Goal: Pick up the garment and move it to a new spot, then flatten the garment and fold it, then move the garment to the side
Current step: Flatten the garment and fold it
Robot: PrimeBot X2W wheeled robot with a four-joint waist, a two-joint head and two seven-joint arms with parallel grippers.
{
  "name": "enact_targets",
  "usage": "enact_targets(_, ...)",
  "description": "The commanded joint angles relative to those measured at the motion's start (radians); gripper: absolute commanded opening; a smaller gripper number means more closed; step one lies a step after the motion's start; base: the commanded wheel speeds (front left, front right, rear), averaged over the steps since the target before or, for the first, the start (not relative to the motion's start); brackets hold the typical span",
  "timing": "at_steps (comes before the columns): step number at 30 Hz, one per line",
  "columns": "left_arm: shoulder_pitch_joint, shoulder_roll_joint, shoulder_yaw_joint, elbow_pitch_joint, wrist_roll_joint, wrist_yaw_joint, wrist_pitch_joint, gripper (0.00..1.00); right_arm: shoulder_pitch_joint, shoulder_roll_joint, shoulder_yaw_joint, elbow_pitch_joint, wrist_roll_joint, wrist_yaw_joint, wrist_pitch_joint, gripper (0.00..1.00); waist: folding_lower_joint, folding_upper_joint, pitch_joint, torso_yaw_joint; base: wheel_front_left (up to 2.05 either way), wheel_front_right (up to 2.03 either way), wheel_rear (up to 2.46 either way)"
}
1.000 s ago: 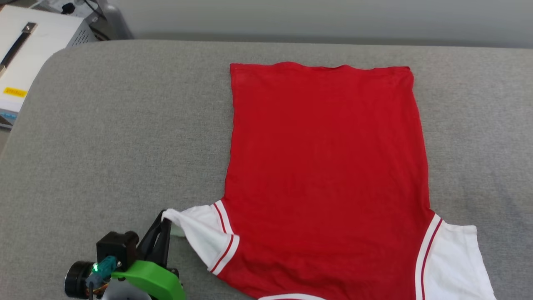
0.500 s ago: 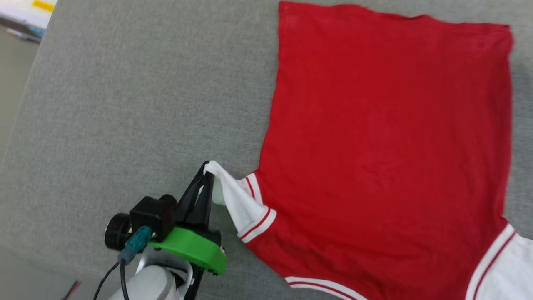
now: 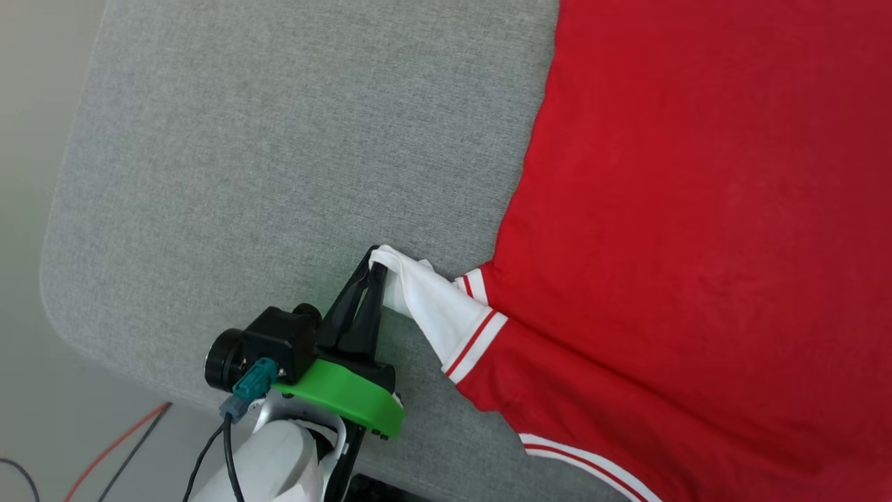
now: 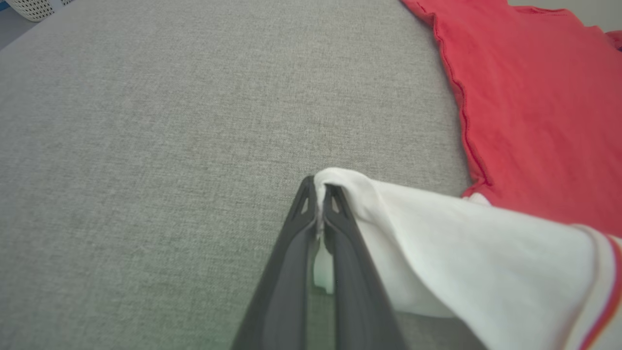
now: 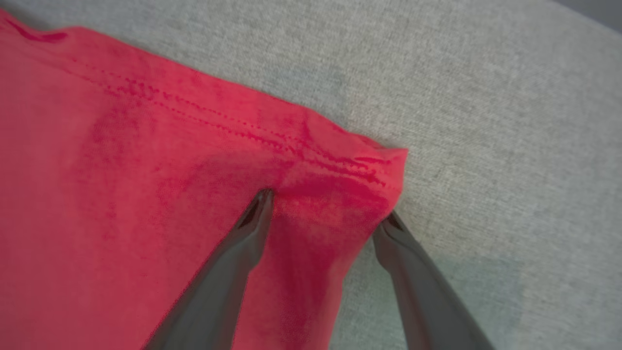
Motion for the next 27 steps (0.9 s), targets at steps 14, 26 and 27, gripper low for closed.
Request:
enact_targets(14, 0.061, -0.022, 0.095, 0.08, 0.053, -0.054, -0.006, 0.0, 0.075, -0.026, 0.069, -0.079, 0.095, -0.001, -0.238, 0.0, 0.0, 0.0, -0.144, -0.063, 0.0, 0.0, 0.0)
enact_targets(26, 0.197, 0.037, 0.146, 0.103, 0.039, -0.036, -0.003, 0.0, 0.42, -0.222, 0.146, -0.299, 0.278, -0.001, -0.436, 0.0, 0.0, 0.0, -0.339, -0.218, 0.0, 0.0, 0.0)
enact_targets(27, 0.209, 0.043, 0.151, 0.1, 0.036, -0.031, -0.003, 0.0, 0.464, -0.233, 0.141, -0.318, 0.287, -0.001, -0.452, 0.0, 0.0, 0.0, -0.351, -0.235, 0.0, 0.0, 0.0)
